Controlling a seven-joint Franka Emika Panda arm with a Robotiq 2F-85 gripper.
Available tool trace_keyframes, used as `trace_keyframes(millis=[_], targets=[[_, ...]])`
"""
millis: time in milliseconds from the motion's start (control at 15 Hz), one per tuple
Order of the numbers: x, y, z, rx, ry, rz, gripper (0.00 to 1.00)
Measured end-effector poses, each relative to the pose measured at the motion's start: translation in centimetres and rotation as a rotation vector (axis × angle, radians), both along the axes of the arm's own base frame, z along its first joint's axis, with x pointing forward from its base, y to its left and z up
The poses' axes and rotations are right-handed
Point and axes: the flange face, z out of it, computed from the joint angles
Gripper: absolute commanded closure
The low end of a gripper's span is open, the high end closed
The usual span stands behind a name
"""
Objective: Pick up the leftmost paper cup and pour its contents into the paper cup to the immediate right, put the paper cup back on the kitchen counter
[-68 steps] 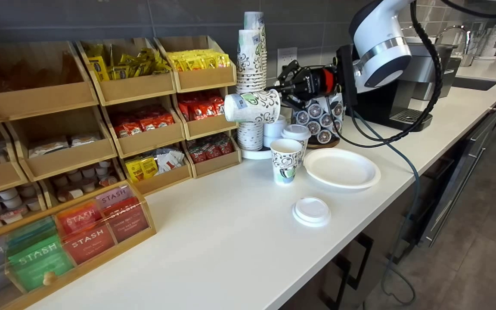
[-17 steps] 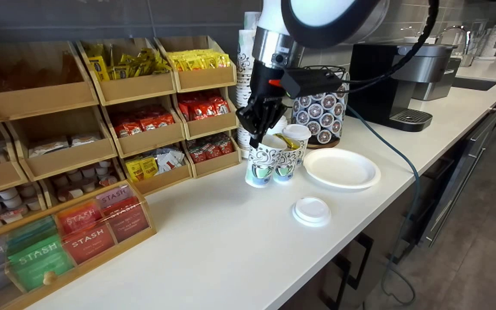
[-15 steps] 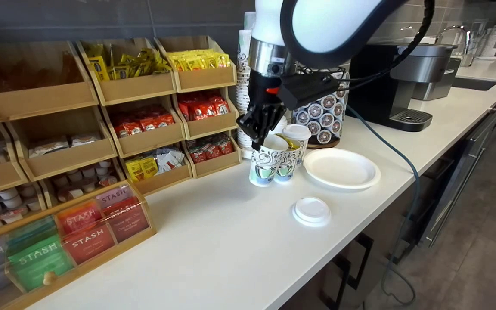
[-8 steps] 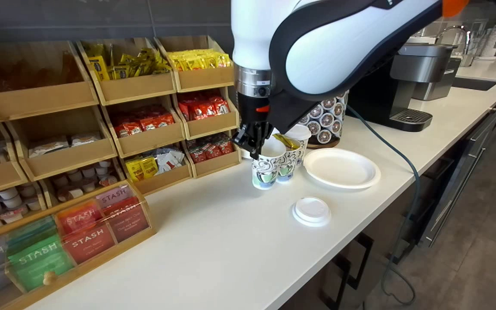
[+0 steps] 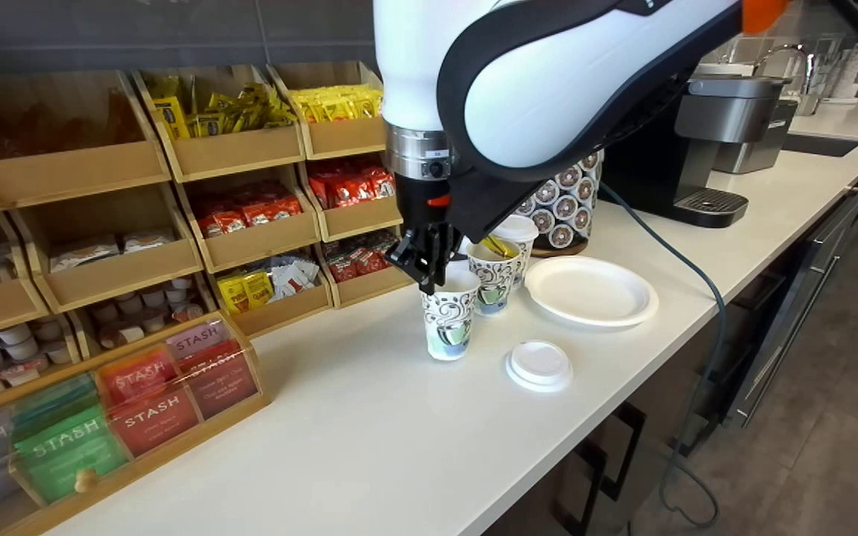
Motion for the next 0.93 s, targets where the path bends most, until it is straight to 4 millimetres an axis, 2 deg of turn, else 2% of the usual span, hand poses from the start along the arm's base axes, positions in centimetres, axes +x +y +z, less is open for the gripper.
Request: trace_keyframes(millis=[200,400,467,667,933], targets=[[0.4,-0.4,0.8,0.021,-0.006,-0.009,0.26],[0.6,-1.7,1.9,0.054,0.002,-0.047,0.04],[0.6,-2.4,2.4,0.075,0.019,-0.067,0.01],[0.3,-5.1,4.6,0.166,0.041,-0.129,0.0],[-1.8,-9.3,7.0,0.303,0.047,-0.146,0.0]])
